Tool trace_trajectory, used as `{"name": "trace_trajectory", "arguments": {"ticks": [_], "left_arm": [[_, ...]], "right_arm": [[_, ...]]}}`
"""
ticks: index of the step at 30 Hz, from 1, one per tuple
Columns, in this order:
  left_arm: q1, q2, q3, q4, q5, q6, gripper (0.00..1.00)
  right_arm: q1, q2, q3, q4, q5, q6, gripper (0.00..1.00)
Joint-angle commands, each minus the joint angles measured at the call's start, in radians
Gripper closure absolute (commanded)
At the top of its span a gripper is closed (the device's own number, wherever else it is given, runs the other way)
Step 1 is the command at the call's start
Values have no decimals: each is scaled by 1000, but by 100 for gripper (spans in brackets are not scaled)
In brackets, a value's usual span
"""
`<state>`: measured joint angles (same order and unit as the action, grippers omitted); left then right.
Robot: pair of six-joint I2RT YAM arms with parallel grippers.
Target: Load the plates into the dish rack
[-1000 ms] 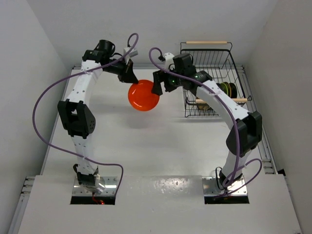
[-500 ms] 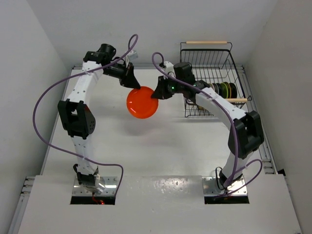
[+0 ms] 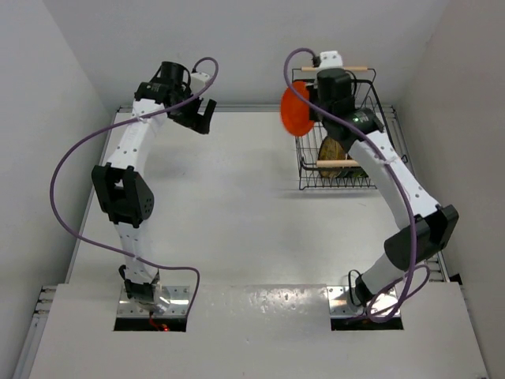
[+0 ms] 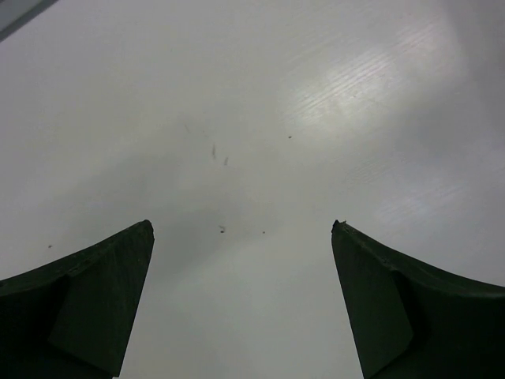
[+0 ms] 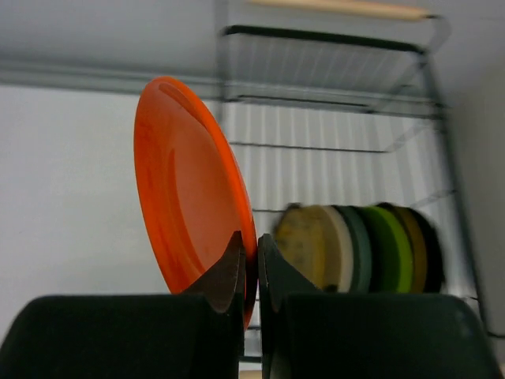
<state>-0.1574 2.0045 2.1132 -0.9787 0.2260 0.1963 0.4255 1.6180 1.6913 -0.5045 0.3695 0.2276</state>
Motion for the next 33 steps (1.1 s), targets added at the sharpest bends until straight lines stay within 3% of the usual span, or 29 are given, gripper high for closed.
{"name": "trace_trajectory", "arguments": {"ticks": [1,5,16,25,33], "left_arm": [[1,-70,-1,40,-157,-29,0],[1,-70,-36,40,-125,-20,0],[1,-98,-107,40,-114,-11,0],[1,-98,-117,40,-96,-11,0],[1,-98,-127,40,-96,-11,0]], "right_arm": [[-42,-7,63,-26,360,-128,100],[-88,107,100,-40,448,-200,100],[-120,249,-12,-23,352,-125,100],[-84,355,-50,17,404,-201,100],[-73,413,-79,-15,375,-128,100]]}}
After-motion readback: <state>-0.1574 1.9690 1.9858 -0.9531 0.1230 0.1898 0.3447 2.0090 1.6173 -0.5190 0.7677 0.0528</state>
